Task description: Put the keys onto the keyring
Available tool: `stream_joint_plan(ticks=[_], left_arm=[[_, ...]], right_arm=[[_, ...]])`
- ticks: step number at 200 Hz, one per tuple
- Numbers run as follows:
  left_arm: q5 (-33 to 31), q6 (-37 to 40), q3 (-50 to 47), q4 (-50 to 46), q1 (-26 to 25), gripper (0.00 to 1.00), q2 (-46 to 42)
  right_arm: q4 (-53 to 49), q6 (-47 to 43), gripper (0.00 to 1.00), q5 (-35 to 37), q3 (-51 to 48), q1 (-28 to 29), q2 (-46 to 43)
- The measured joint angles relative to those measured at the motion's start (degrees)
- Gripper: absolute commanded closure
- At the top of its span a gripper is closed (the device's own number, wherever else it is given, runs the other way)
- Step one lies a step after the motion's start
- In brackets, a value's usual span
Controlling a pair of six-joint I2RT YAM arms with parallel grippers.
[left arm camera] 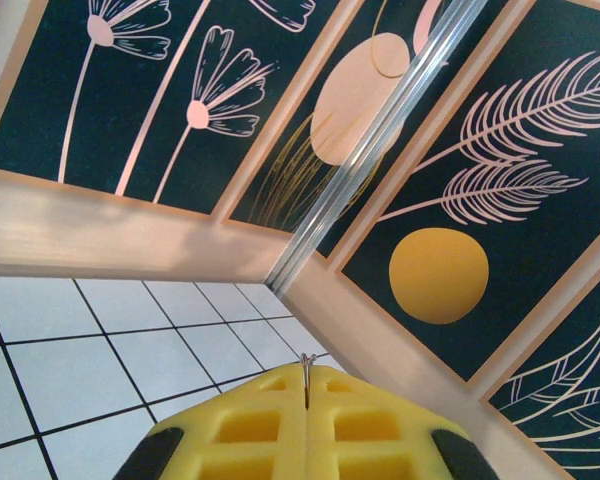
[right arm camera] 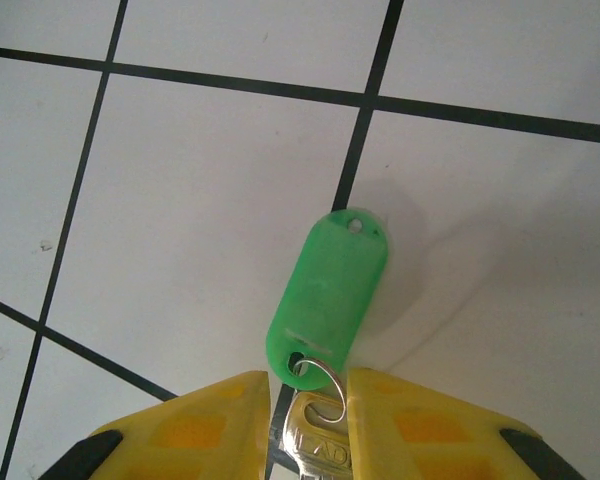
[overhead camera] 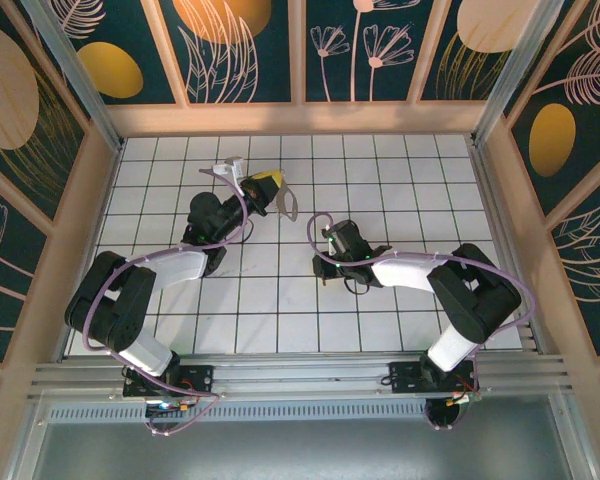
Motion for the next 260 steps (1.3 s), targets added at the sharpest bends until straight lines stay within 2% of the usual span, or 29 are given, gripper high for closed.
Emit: stream_joint_plan(ticks=[52, 146, 199, 260], left_arm=[[0.00, 0.00, 0.00, 0.00, 0.00, 1.00, 0.00], [0.00, -0.04, 0.00, 0.02, 0.00, 1.00, 0.02], [0.02, -0.04, 0.00, 0.02, 0.00, 1.00, 0.02], [0.42, -0.22, 0.00, 0.02, 0.00, 1.00, 0.02]], right_arm=[[0.20, 0.00, 0.75, -0.28, 0.00, 0.00, 0.00], [0.50, -0.02, 0.85, -0.72, 0.00, 0.00, 1.46], [0.76, -0.20, 1.00, -0.90, 0.00, -0.26, 1.49], [0.52, -0.07, 1.00, -1.11, -0.17, -1.44, -1.84]])
